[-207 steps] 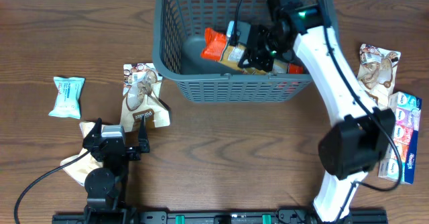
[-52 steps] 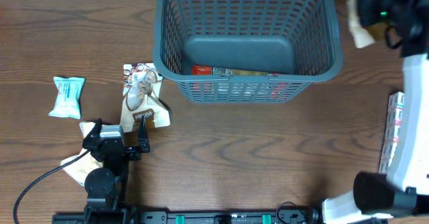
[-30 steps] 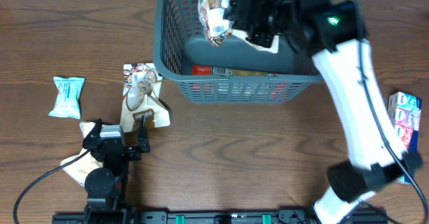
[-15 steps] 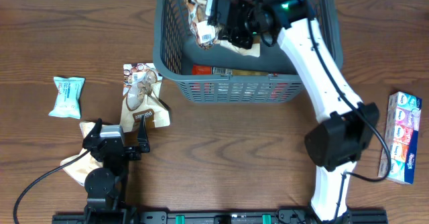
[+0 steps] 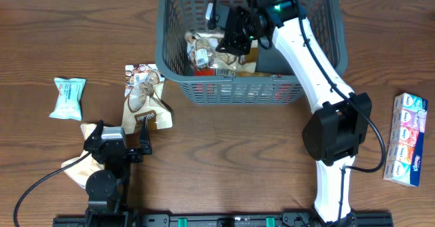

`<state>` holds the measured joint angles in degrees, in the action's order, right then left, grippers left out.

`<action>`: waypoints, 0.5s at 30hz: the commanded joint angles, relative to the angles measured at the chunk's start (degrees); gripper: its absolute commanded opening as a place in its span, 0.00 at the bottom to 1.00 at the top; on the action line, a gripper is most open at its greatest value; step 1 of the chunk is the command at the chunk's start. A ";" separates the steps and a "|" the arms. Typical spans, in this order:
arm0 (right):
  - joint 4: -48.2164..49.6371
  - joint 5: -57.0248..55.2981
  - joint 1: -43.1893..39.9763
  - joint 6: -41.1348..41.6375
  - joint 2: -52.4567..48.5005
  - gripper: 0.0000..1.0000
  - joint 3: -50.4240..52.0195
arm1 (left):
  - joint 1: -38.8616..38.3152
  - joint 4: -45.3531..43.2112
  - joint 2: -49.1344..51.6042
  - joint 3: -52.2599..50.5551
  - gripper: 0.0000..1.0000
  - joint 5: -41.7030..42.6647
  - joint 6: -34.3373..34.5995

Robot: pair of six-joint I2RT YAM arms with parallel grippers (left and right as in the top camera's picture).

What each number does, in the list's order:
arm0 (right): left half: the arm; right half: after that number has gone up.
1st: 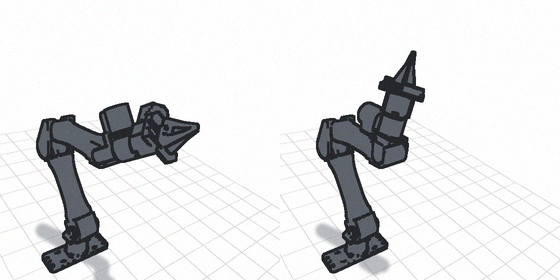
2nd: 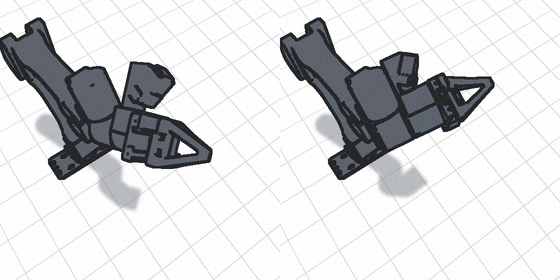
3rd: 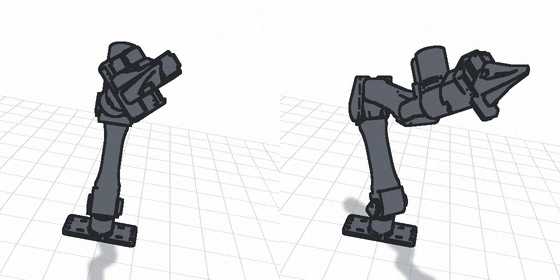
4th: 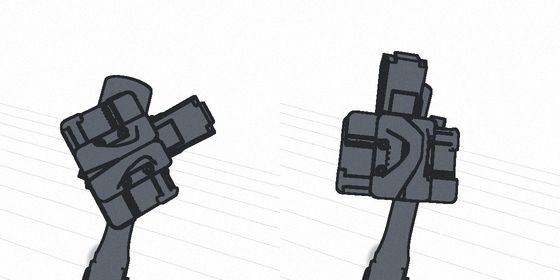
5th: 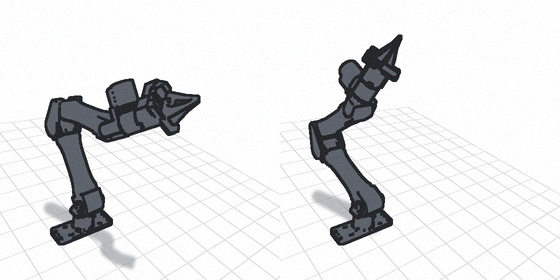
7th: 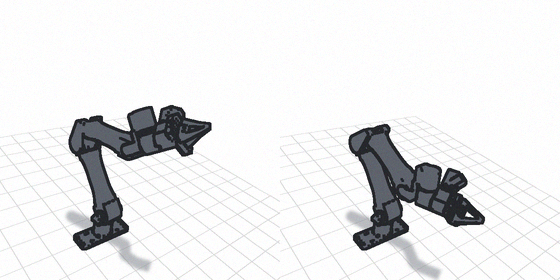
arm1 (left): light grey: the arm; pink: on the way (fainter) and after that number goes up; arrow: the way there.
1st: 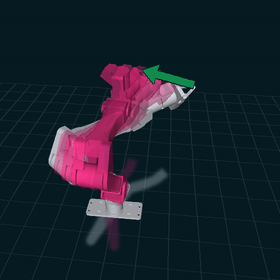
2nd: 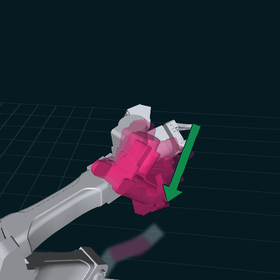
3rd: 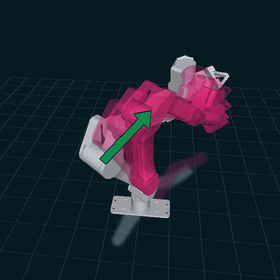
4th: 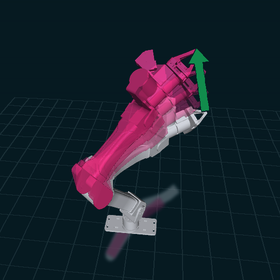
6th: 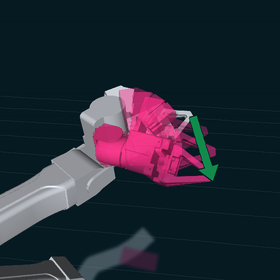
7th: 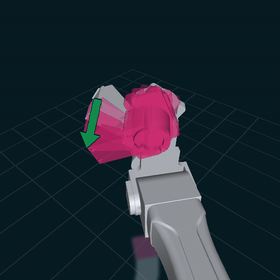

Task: Pack container
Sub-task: 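Carry the mushroom pouch with the right gripper and drop it into the basket, then withdraw the right gripper toward the Kleenex tissue pack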

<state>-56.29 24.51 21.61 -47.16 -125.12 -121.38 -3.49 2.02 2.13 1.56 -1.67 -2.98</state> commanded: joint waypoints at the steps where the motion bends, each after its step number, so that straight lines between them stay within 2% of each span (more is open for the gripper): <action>1: -0.17 -3.37 -0.15 5.25 0.63 0.49 -0.66 | -0.09 1.86 0.00 -1.31 0.99 -0.24 0.31; 7: -1.29 -7.91 -0.81 11.26 3.61 0.54 -0.70 | -0.09 1.90 0.00 -1.31 0.99 -0.24 0.31; 10: -0.74 -8.70 -1.99 11.93 7.61 0.54 -1.20 | -0.09 2.01 0.00 -1.31 0.99 -0.24 0.31; 15: 2.16 -10.80 -5.68 18.60 15.69 0.59 -2.36 | -0.09 2.01 0.00 -1.31 0.99 -0.24 0.31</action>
<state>-54.85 15.38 18.59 -33.87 -117.23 -121.40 -3.49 2.07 2.13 1.56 -1.67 -2.98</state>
